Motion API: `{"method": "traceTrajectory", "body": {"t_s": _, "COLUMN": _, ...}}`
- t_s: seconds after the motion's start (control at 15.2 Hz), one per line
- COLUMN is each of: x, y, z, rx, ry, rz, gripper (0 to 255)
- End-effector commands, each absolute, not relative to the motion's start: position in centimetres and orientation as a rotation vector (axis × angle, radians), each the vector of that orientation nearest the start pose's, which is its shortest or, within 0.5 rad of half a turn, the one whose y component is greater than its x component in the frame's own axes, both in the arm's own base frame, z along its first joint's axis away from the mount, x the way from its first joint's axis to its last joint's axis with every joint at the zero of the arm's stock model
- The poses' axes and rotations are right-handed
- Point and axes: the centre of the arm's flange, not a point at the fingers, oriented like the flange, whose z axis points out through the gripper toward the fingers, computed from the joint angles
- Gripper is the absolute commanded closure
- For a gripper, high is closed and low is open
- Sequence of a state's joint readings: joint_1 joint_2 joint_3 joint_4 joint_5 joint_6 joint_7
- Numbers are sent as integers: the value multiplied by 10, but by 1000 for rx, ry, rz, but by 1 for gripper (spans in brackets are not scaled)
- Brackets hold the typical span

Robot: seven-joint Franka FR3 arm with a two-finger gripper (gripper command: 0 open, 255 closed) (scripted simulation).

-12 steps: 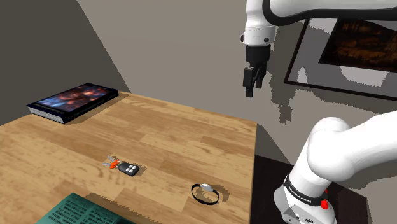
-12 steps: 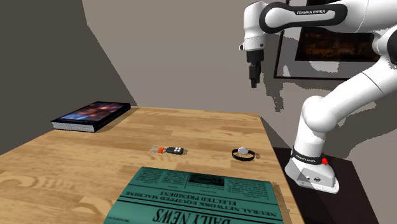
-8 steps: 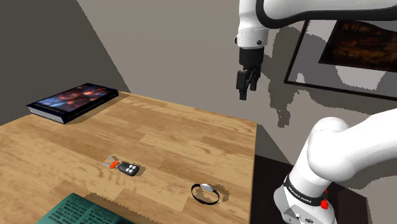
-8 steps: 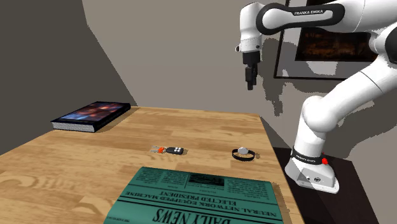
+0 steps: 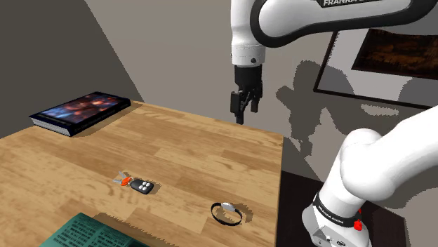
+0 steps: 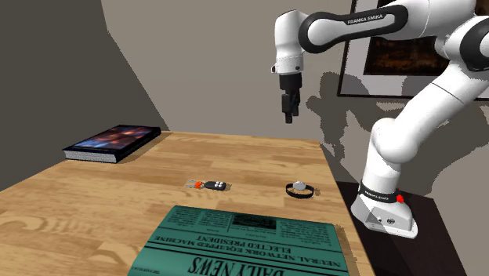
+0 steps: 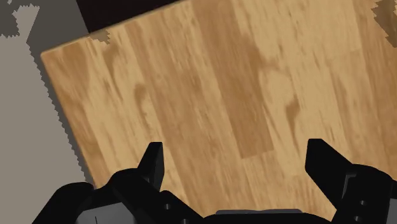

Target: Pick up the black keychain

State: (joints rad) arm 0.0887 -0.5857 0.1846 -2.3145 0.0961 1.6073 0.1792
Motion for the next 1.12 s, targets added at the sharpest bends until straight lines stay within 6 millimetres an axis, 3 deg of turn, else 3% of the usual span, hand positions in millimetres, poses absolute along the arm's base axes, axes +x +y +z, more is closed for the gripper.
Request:
{"method": "traceTrajectory", "body": {"t_s": 0.0, "x": 356, "y": 142, "z": 535, "rx": -3164, "ry": -77, "rz": 193, "gripper": 0}}
{"method": "traceTrajectory", "body": {"t_s": 1.06, "x": 438, "y": 325, "z": 483, "rx": -3147, "ry": -99, "rz": 161, "gripper": 0}}
